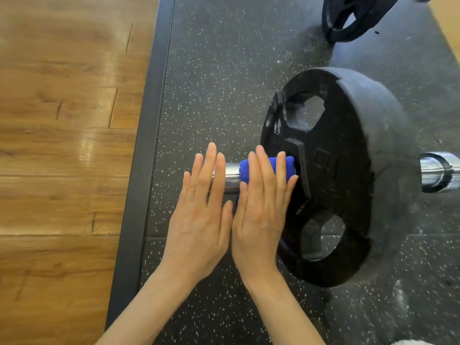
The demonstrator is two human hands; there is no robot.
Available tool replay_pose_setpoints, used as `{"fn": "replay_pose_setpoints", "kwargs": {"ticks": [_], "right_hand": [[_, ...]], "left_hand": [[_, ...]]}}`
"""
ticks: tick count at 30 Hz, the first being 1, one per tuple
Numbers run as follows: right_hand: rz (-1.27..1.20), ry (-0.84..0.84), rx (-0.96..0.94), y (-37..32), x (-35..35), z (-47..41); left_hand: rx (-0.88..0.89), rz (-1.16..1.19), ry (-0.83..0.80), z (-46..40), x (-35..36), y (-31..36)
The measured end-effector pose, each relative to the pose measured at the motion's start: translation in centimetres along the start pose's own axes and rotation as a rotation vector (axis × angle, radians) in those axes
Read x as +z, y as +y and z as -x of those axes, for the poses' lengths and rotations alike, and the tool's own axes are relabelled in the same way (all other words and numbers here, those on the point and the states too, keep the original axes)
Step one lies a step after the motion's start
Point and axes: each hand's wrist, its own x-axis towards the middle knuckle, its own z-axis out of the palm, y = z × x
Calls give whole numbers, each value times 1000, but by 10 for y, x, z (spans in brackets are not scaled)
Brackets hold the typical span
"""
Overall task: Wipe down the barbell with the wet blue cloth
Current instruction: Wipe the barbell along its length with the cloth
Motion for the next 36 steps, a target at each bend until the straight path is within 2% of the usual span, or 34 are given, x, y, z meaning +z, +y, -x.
{"fn": "replay_pose_setpoints", "kwargs": {"ticks": [5, 8, 12, 16, 19, 23, 26, 31, 36], "right_hand": [[43, -53, -156, 17, 1, -18], [9, -25, -97, 10, 5, -18], [0, -64, -237, 19, 9, -24], [-85, 30, -43, 9, 18, -29], [-77, 15, -136, 13, 24, -27], [-71, 51, -49, 16, 24, -34], [-41, -4, -171, 27, 21, -33], [-74, 94, 6, 5, 31, -23], [-24, 69, -149, 21, 33, -27]], "left_hand": [[7, 41, 10, -11, -1, -6], [9, 56, 1, -18, 1, -9], [18, 71, -12, -28, 0, -15], [28, 124, -33, -36, -4, -17], [34, 148, -68, -42, -7, -21], [48, 147, -90, -49, -10, -25], [52, 126, -71, -51, -10, -27], [118, -2, -12, -40, -1, -29], [91, 51, -15, -39, 5, -29]]}}
